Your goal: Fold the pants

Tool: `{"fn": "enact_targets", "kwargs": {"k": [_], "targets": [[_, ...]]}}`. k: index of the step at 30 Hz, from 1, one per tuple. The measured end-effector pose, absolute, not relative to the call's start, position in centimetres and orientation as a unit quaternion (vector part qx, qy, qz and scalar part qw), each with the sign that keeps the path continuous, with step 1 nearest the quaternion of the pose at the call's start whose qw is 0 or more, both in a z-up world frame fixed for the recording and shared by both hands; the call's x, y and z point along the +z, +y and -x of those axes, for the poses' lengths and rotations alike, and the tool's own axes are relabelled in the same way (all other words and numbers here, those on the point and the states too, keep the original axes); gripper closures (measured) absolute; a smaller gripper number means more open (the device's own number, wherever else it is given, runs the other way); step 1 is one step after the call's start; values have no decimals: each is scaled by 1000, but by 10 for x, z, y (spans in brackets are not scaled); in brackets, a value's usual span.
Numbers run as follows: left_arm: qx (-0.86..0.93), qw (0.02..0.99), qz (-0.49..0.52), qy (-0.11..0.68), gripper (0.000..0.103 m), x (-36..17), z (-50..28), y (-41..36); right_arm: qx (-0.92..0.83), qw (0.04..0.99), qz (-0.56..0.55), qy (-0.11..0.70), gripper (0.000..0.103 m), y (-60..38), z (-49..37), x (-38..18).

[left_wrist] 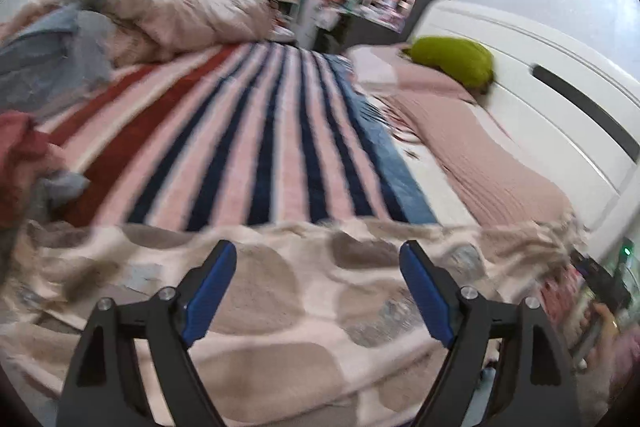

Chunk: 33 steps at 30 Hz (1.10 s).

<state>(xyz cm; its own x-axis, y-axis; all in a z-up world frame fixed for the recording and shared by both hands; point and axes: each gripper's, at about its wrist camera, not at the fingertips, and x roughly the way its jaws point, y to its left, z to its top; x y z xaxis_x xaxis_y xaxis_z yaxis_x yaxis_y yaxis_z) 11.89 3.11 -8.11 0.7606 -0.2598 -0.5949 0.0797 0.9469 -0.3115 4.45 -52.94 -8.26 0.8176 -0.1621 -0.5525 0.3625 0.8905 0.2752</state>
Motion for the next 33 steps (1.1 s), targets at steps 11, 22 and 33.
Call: {"fn": "enact_targets", "kwargs": {"k": [11,22,33], "targets": [[-289,878,74,373,23,-113,-150,-70,63,950,-111,283,54,-440,-55,-57],[-356,819,41,449,58,-156,-151,-109,197,882,42,427,92,-339,-126,-101],[-369,817,22,443,56,-150,-120,-106,161,865,-15,476,91,-377,-70,-129]]}}
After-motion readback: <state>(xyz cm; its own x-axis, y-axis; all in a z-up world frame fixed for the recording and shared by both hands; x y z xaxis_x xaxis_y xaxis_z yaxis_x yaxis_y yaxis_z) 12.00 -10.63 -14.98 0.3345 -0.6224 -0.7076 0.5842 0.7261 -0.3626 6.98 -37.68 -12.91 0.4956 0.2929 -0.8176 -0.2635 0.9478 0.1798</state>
